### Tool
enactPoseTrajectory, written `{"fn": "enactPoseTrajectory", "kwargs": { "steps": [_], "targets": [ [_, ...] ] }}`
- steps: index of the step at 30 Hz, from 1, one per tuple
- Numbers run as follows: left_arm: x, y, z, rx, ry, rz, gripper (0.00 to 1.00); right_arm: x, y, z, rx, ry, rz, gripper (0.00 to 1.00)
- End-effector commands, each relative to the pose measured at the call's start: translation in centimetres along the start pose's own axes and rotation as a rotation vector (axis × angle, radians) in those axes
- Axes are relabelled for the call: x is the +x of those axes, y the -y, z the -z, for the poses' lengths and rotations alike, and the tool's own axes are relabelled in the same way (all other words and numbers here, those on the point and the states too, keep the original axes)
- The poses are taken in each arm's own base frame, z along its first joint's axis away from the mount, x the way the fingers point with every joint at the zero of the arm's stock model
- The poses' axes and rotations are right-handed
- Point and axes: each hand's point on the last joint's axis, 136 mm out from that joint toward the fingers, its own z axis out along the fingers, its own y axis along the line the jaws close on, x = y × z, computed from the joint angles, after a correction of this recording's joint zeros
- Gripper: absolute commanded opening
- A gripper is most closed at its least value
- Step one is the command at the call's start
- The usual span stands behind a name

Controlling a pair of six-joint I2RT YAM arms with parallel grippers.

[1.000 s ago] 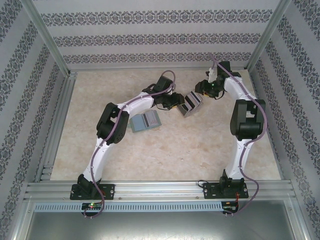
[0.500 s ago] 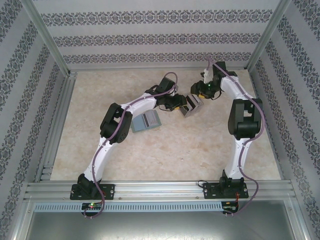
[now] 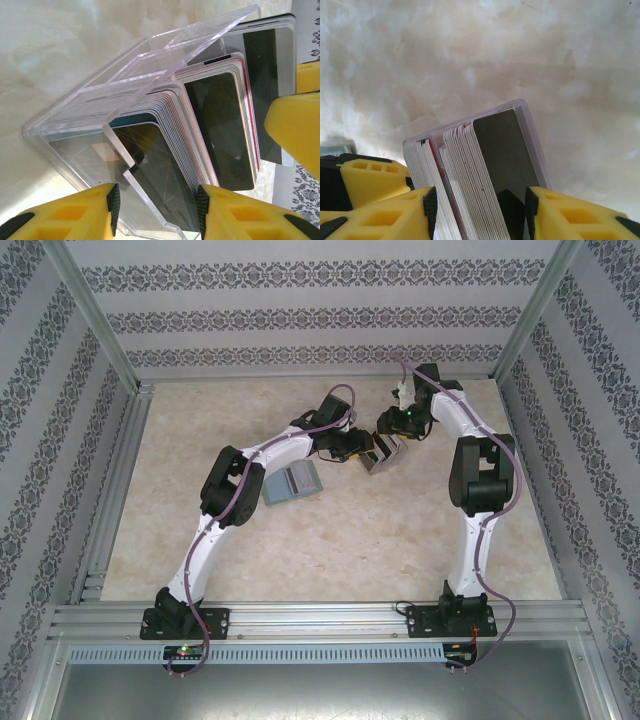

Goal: Put the credit cards into the card holder
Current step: Pick up the credit card from the storage box.

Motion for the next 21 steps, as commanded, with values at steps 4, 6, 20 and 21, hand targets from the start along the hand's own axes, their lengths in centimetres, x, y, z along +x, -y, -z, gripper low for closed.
{"fn": "enactPoseTrajectory", "kwargs": {
  "steps": [4,6,20,21],
  "targets": [
    [1.4,-0.1,-1.2,-0.005,-0.046,0.016,0.47,0.5,-1.4,0.7,-0.016,-0.013,0.026,0.52],
    [1.5,-0.2,-1.2,-0.006,-0.046,0.016,0.47,0.3,-1.7,1.2,-0.020,-0.001,0.029,0.52],
    [1.3,0.1,-1.1,0.002,-0.042,0.014,0.47,-0.1,-2.8,2.6,-0.045,0.032,0.034,0.51],
    [1.3,0.1,-1.1,0.002,-0.042,0.014,0.47,-0.1,-2.8,2.7,-0.045,0.031,0.033,0.51]
  ]
}}
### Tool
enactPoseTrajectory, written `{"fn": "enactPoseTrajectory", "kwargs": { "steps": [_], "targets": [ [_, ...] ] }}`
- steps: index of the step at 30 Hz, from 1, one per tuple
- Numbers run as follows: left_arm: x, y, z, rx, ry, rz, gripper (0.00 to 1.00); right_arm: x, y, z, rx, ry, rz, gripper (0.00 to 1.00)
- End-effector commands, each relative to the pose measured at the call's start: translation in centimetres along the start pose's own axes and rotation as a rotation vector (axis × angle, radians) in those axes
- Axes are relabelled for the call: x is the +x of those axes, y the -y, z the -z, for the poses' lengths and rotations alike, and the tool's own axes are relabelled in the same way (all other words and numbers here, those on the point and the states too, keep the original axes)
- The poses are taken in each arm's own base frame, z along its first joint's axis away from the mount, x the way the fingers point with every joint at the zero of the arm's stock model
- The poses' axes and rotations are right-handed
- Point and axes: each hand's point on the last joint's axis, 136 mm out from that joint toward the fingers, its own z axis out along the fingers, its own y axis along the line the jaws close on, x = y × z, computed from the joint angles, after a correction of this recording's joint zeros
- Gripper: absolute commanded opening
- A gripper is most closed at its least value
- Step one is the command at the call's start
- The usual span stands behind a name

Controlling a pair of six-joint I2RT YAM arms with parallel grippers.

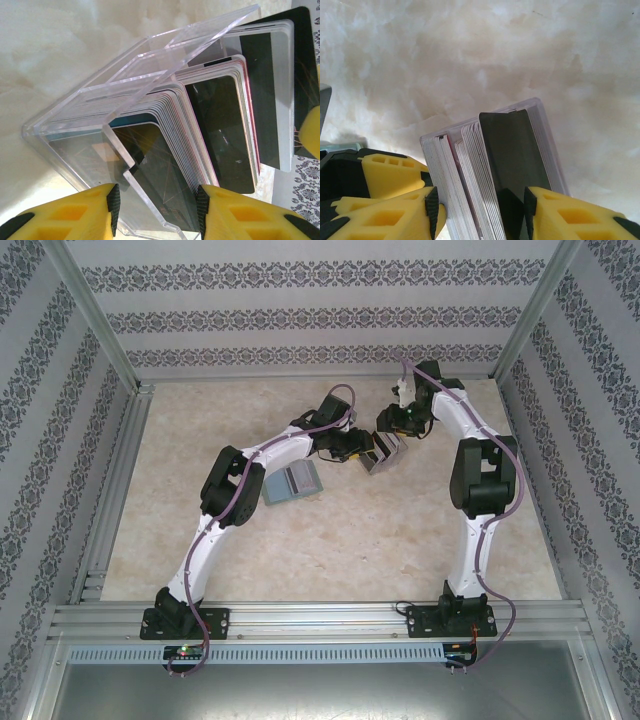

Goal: Put the credit cards into the card holder
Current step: Pick up the credit card from the storage box.

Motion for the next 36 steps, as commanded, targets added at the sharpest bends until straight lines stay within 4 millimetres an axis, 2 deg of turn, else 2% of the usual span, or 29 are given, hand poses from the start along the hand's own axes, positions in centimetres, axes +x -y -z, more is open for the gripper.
{"fn": "enactPoseTrajectory", "kwargs": {
  "steps": [1,6,15,23,31,36],
  "targets": [
    [1.4,0.0,-1.2,0.000,-0.043,0.016,0.47,0.2,-1.7,1.6,-0.029,0.010,0.020,0.50],
    [1.3,0.1,-1.2,0.002,-0.042,0.015,0.47,0.0,-1.4,1.8,-0.020,0.015,0.013,0.46],
    [1.4,0.0,-1.1,-0.001,-0.044,0.014,0.47,-0.1,-0.7,2.6,-0.012,0.038,-0.009,0.29],
    [1.2,0.6,-0.7,0.009,-0.037,0.008,0.47,-0.6,-0.6,3.8,-0.007,0.070,-0.015,0.18],
    [0.9,2.2,0.8,0.028,-0.022,-0.017,0.46,-1.0,-0.2,5.3,0.012,0.121,-0.013,0.05],
    [0.6,3.6,2.5,0.047,-0.002,-0.040,0.46,-1.4,-0.4,6.6,0.019,0.171,0.001,0.03]
  ]
}}
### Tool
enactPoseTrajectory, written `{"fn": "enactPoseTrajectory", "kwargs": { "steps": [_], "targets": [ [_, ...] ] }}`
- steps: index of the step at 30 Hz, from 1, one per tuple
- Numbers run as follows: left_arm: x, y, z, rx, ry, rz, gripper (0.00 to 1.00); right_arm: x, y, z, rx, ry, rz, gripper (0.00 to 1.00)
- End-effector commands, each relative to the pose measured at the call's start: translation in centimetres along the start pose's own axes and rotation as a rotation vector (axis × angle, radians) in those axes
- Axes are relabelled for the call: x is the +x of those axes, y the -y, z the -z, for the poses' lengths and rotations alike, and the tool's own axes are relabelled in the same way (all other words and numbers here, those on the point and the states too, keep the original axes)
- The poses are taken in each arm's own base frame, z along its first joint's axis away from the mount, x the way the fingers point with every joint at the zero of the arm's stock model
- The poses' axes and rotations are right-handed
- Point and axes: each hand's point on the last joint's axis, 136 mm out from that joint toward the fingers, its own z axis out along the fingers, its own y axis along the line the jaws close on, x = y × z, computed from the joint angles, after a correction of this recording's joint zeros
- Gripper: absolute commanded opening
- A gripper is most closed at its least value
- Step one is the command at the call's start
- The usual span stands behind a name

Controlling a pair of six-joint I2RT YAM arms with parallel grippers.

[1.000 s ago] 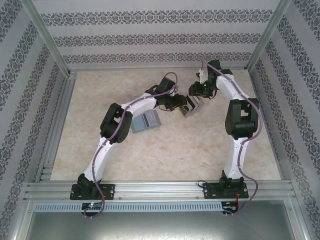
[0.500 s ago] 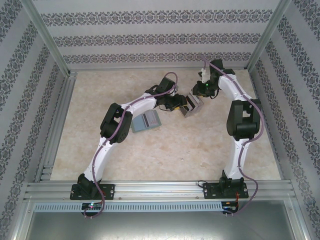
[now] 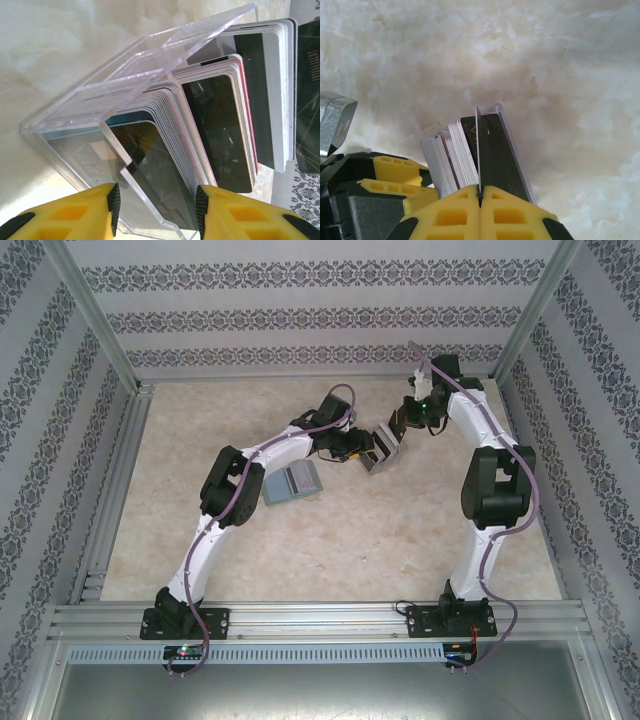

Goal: Put the credit cards into the card holder
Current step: Pick up the credit card from the storage box, then insert the credit card into the card slot.

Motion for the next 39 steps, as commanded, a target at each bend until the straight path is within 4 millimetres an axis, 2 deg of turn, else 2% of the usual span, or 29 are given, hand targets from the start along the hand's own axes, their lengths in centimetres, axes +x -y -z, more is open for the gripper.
{"fn": "enactPoseTrajectory", "kwargs": {
  "steps": [1,5,9,12,13,16,19,23,31,39],
  "targets": [
    [0.5,3.7,2.8,0.046,0.009,-0.043,0.46,-0.4,-1.3,2.1,-0.016,0.054,0.007,0.03],
    [0.2,4.9,4.7,0.084,0.036,-0.061,0.46,-0.8,-2.0,3.5,-0.025,0.107,0.017,0.02],
    [-0.1,6.3,7.3,0.197,0.093,-0.061,0.46,-0.6,-3.7,4.4,-0.112,0.145,0.013,0.03],
    [-0.2,6.6,9.6,0.266,0.140,-0.062,0.48,0.0,-5.7,4.4,-0.247,0.178,-0.014,0.03],
    [-0.2,6.6,10.3,0.292,0.149,-0.059,0.49,0.8,-6.3,4.0,-0.304,0.170,-0.043,0.03],
    [-0.1,6.5,11.8,0.379,0.165,-0.043,0.49,1.8,-9.1,3.7,-0.533,0.154,-0.106,0.04],
    [0.0,5.9,12.6,0.435,0.165,-0.018,0.49,2.9,-10.7,3.2,-0.652,0.138,-0.140,0.03],
    [0.5,5.0,13.2,0.457,0.162,0.000,0.49,3.9,-11.7,2.8,-0.733,0.136,-0.164,0.04],
    [1.7,4.4,14.1,0.448,0.161,0.008,0.46,4.8,-13.5,1.7,-0.809,0.100,-0.181,0.04],
    [1.0,4.1,15.3,0.488,0.201,0.051,0.40,5.6,-14.9,1.0,-0.832,0.067,-0.173,0.04]
  ]
}}
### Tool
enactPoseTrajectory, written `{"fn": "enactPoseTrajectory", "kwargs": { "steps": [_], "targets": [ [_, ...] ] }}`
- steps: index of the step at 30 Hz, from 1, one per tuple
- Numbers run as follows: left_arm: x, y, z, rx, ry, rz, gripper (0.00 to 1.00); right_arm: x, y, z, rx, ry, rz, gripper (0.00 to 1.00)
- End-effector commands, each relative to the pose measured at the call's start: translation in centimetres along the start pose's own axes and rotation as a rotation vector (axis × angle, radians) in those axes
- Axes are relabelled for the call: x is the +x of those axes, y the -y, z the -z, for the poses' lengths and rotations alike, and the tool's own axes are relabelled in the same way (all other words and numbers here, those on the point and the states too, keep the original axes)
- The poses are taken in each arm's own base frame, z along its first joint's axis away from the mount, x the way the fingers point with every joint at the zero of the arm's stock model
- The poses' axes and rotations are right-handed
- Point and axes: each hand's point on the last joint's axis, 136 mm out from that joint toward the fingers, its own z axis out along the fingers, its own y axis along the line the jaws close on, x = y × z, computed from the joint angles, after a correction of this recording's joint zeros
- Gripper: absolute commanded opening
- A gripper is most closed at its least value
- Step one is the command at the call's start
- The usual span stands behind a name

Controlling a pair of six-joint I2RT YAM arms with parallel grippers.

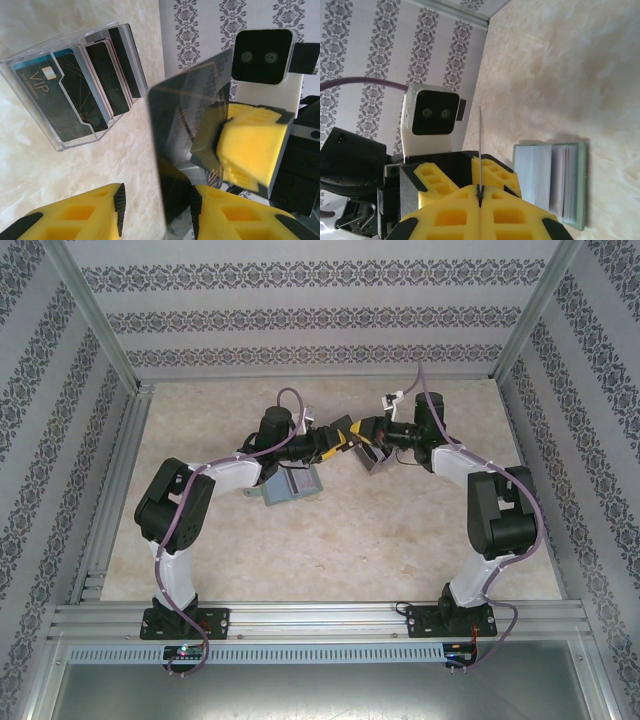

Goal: Put the credit cards into the card holder
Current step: Insert the credit card into the card slot.

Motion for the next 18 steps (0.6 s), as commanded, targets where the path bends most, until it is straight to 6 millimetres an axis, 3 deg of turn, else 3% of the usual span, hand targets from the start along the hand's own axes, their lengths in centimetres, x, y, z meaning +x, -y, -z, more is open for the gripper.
{"fn": "enactPoseTrajectory", "kwargs": {
  "steps": [1,7,14,15,17,18],
  "targets": [
    [-1.3,2.6,1.2,0.085,0.042,-0.027,0.39,0.5,-0.1,-0.4,-0.032,-0.019,0.006,0.04],
    [-1.7,2.8,1.9,0.077,0.065,-0.031,0.14,0.7,0.1,-0.5,-0.027,-0.018,-0.001,0.04],
    [-2.0,1.9,3.4,0.037,0.097,-0.038,0.04,1.6,0.1,-1.6,-0.032,-0.054,-0.001,0.08],
    [-2.0,1.7,3.6,0.032,0.101,-0.037,0.03,1.7,0.2,-1.8,-0.027,-0.058,0.000,0.09],
    [-1.8,1.3,4.3,0.016,0.104,-0.036,0.00,2.0,0.6,-2.0,-0.008,-0.061,0.005,0.25],
    [-1.7,0.9,4.7,0.003,0.103,-0.035,0.00,2.1,0.7,-2.0,0.001,-0.060,0.009,0.29]
  ]
}}
